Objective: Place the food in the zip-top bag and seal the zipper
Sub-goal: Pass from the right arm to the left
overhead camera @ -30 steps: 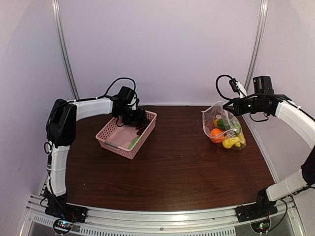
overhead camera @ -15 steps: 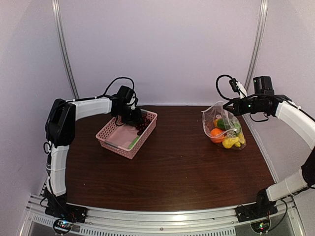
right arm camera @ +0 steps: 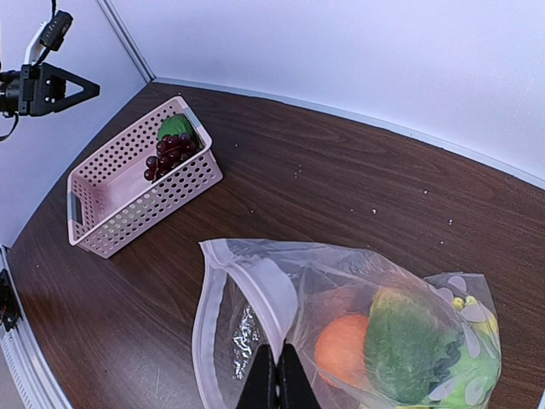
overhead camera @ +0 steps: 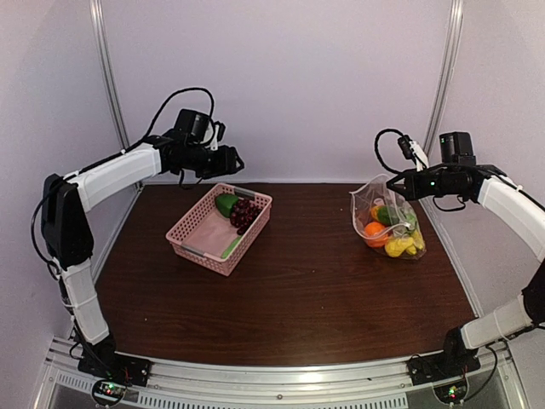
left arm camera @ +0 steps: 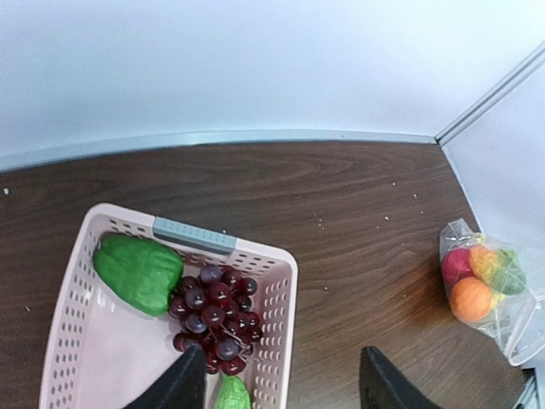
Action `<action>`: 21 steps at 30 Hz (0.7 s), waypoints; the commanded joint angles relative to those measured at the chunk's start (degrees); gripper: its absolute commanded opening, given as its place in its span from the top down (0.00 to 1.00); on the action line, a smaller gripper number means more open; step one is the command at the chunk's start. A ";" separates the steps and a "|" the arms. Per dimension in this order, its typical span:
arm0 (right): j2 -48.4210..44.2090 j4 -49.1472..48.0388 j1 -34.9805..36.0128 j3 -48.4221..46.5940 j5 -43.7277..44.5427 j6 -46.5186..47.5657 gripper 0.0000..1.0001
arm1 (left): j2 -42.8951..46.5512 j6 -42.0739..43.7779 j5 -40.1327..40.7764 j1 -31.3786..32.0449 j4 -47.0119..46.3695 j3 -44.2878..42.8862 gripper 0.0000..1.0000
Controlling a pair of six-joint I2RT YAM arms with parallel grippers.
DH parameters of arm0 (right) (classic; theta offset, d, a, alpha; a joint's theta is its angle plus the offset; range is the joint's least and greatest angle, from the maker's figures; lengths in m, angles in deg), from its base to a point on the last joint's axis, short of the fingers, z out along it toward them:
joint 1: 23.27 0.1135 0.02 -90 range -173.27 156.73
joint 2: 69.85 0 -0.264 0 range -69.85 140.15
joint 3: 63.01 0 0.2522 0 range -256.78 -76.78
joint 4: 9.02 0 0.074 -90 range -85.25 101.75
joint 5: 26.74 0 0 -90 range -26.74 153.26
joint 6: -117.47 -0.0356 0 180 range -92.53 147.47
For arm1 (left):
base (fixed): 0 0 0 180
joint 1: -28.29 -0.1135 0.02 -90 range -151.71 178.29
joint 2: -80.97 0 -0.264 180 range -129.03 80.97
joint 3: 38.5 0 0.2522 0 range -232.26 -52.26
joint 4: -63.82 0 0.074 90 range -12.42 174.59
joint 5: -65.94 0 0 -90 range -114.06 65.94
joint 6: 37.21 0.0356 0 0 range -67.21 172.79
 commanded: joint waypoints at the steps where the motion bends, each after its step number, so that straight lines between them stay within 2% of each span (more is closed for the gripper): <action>1: -1.80 -0.67 0.40 0.15 -0.03 -0.40 1.00 | -0.49 0.25 1.44 0.10 1.18 3.89 0.25; 4: -1.94 -0.61 0.39 0.30 -0.01 -0.40 1.00 | -1.14 0.02 2.31 0.10 1.26 6.28 0.21; 7: -2.23 -0.57 0.43 0.48 -0.01 -0.42 1.00 | -1.64 0.06 3.94 0.03 1.53 7.57 0.21; 14: -2.90 -0.42 0.43 1.15 0.50 -0.09 1.00 | -3.00 2.73 -0.17 0.16 5.71 8.42 0.21; 21: -3.12 -0.67 0.39 1.59 0.58 0.17 1.00 | 0.05 10.85 -1.32 0.10 14.95 12.01 0.30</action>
